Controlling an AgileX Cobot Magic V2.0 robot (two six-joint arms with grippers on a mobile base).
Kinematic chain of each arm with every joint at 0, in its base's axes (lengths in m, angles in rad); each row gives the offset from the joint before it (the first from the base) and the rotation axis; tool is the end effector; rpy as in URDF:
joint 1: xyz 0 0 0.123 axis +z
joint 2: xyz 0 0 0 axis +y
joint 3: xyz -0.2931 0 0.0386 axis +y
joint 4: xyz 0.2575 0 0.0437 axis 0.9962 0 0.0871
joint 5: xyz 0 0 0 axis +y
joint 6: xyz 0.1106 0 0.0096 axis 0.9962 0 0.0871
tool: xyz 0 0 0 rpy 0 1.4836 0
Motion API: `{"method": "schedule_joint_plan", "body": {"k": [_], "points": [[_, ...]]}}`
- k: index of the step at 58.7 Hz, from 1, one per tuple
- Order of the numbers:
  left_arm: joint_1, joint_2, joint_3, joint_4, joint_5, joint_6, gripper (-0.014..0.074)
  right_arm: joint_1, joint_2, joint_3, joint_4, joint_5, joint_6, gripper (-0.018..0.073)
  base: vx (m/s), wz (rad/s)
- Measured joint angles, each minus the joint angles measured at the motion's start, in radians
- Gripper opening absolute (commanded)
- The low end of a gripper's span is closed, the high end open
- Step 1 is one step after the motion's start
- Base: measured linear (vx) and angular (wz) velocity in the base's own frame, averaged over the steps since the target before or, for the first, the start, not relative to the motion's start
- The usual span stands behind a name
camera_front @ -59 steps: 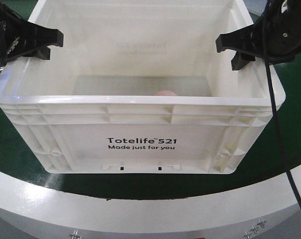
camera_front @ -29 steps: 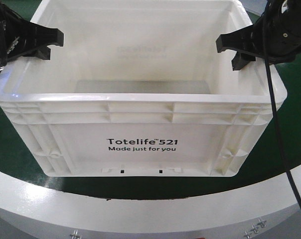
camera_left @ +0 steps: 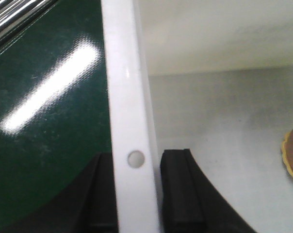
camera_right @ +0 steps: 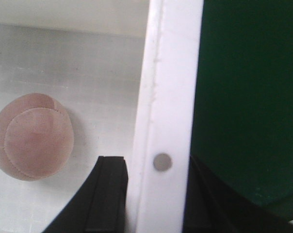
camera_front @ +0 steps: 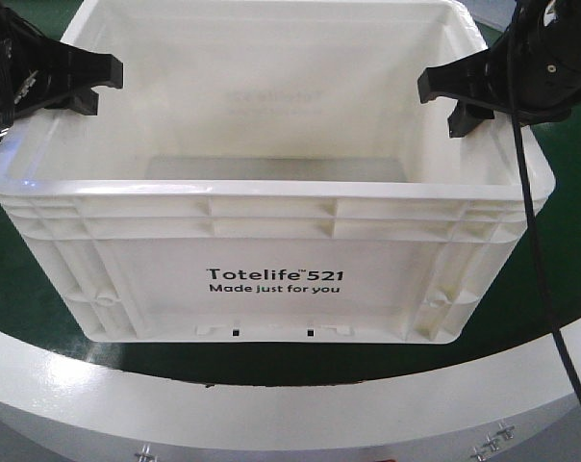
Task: Place moving items into box and shelve
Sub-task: 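Hold the tote raised in both grippers while the base backs away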
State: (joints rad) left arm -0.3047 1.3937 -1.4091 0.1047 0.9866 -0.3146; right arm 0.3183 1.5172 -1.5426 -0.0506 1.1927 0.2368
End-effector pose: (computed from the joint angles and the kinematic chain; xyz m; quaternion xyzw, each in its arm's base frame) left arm 0.3019 -0.0848 0.3806 0.0078 0.9404 -0.0541 0.3357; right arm 0.3164 0.0988 0.3702 -0.0429 0.9688 0.0424 0.2404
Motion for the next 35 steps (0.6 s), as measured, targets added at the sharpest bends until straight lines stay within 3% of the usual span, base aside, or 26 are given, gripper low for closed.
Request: {"method": "schedule_joint_plan", "body": {"k": [35], "points": [[0.000, -0.003, 0.000, 0.005, -0.043, -0.001, -0.0001, 0.000, -0.020, 0.003, -0.023, -0.056, 0.000, -0.0005, 0.00, 0.00]]}}
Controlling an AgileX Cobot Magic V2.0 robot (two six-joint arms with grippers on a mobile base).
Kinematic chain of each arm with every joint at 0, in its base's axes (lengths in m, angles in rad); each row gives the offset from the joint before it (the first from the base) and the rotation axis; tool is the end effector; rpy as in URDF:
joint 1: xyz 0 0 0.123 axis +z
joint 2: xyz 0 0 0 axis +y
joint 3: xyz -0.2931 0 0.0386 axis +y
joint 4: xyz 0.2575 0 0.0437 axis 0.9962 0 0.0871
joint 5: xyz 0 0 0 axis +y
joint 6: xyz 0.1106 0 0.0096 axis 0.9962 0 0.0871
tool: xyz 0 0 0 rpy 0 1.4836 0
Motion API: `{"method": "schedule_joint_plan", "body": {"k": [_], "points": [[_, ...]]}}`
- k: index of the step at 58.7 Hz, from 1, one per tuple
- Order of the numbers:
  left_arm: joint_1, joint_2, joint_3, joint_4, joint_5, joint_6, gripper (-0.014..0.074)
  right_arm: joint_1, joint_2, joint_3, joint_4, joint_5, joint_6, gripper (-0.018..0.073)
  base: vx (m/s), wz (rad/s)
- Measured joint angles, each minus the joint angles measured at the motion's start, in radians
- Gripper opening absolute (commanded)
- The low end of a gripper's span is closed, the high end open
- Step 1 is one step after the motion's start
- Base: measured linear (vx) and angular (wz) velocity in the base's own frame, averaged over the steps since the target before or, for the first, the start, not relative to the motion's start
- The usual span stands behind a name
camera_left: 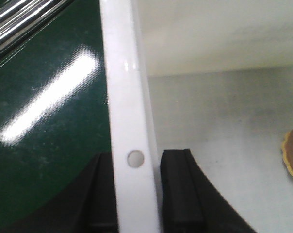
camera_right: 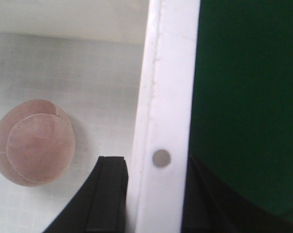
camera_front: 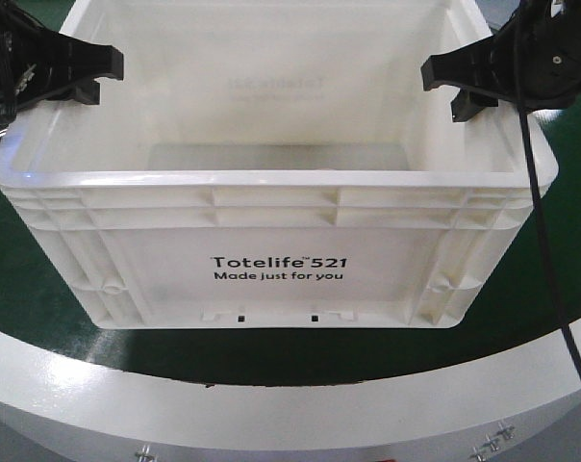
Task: Place moving items into box and shelve
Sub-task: 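Hold the tote raised in both grippers while the base backs away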
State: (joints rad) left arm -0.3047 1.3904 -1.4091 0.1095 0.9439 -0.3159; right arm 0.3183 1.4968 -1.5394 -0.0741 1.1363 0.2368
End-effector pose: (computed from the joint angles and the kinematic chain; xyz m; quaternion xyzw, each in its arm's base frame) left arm 0.3046 -0.0855 0.3847 0.0089 0.9323 -0.0589 0.3568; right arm 0.3172 0.0967 0.3792 -0.0447 0.9588 0.0410 0.2776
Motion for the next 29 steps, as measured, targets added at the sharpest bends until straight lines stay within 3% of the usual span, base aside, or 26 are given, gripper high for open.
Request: {"method": "schedule_joint_plan", "body": {"k": [29], "points": [[0.000, -0.033, 0.000, 0.001, -0.015, 0.000, -0.0001, 0.000, -0.018, 0.000, -0.003, -0.018, 0.000, -0.0005, 0.00, 0.00]]}}
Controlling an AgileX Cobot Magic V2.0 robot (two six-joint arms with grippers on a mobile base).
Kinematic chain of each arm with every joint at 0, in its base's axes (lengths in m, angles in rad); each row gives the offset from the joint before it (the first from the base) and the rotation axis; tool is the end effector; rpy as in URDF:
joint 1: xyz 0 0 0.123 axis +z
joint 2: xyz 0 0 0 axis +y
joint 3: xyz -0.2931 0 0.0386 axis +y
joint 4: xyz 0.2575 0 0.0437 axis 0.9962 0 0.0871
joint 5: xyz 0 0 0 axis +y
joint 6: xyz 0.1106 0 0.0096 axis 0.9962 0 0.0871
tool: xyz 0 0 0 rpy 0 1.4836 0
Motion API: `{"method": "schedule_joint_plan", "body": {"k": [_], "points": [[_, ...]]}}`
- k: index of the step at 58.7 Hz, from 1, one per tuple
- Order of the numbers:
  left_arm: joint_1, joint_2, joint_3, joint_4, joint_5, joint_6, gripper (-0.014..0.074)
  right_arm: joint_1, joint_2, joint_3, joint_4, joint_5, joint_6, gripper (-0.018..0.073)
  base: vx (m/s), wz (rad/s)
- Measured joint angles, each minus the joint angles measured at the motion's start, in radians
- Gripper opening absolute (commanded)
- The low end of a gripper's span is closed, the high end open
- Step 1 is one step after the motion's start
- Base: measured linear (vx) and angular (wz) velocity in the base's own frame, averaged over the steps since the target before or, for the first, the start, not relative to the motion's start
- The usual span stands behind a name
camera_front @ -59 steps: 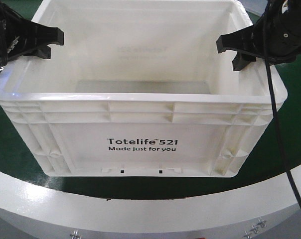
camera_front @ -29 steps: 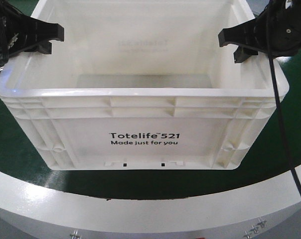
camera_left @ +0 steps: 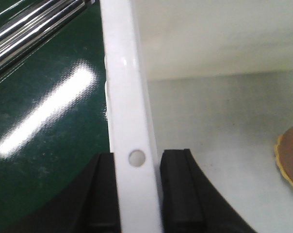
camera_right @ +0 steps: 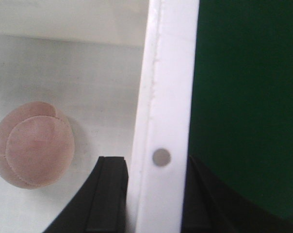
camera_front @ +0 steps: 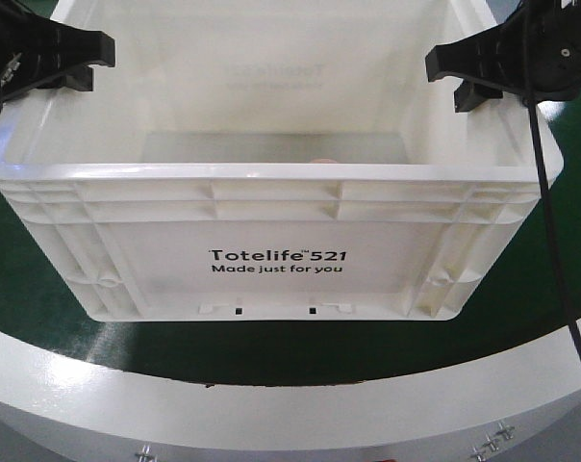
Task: Place moving items into box and shelve
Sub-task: 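Hold the tote raised in both grippers while the base backs away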
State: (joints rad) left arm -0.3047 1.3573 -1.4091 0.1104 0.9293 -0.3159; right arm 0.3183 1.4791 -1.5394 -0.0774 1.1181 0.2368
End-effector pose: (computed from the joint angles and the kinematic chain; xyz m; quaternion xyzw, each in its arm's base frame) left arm 0.2972 -0.0832 0.3962 0.0085 0.9235 -0.0651 0.3780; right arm 0.3145 0.0955 0.3862 -0.0448 0.9536 0.0442 0.2946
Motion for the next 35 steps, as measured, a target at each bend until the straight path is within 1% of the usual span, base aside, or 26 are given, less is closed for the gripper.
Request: {"method": "schedule_joint_plan", "body": {"k": [35], "points": [[0.000, 0.000, 0.000, -0.001, 0.011, 0.000, -0.0001, 0.000, 0.000, 0.000, 0.001, -0.001, 0.000, -0.0005, 0.00, 0.00]]}}
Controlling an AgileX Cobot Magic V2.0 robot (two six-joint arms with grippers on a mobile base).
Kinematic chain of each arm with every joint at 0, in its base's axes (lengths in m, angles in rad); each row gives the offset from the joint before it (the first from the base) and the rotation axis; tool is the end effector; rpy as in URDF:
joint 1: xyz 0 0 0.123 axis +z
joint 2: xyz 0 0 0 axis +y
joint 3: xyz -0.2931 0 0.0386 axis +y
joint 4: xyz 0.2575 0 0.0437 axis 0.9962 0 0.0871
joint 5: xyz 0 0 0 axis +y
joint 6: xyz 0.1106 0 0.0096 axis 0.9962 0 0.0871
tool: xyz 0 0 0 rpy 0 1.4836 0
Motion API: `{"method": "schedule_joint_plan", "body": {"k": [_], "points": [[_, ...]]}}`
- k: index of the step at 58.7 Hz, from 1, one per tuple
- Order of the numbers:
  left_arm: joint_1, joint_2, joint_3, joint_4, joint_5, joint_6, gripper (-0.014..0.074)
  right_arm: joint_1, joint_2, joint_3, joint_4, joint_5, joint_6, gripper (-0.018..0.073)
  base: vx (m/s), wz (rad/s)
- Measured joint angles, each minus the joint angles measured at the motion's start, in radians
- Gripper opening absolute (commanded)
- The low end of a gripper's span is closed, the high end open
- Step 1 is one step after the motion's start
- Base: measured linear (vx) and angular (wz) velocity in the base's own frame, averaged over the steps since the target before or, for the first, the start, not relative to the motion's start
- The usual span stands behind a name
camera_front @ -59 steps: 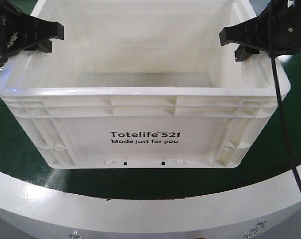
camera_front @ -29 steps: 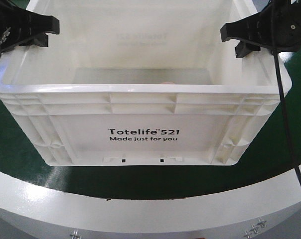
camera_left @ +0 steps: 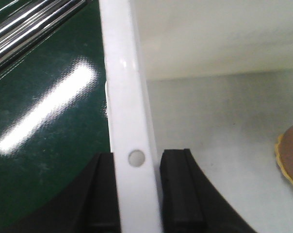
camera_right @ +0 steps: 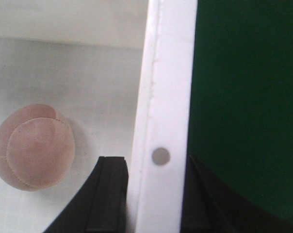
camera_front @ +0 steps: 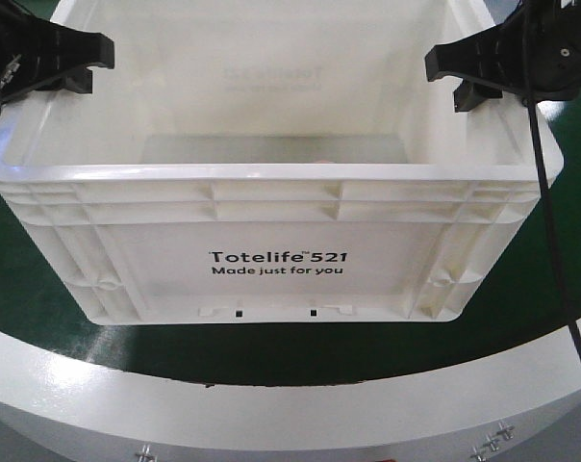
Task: Place moving items into box and shelve
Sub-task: 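Hold the tote raised in both grippers while the base backs away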
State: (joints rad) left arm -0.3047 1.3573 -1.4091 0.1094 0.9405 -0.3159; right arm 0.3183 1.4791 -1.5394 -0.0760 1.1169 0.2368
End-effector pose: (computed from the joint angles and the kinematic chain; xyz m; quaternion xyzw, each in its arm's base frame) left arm 0.2964 -0.0829 0.3953 0.0081 0.9256 -0.0639 0.3730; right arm 0.3146 0.0957 0.3863 -0.0447 0.9534 0.0450 0.2949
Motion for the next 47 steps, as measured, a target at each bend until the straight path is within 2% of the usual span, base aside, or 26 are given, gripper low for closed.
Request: {"method": "schedule_joint_plan", "body": {"k": [47], "points": [[0.000, 0.000, 0.000, 0.000, 0.000, 0.000, 0.0000, 0.000, 0.000, 0.000, 0.000, 0.000, 0.000, -0.0005, 0.00, 0.00]]}}
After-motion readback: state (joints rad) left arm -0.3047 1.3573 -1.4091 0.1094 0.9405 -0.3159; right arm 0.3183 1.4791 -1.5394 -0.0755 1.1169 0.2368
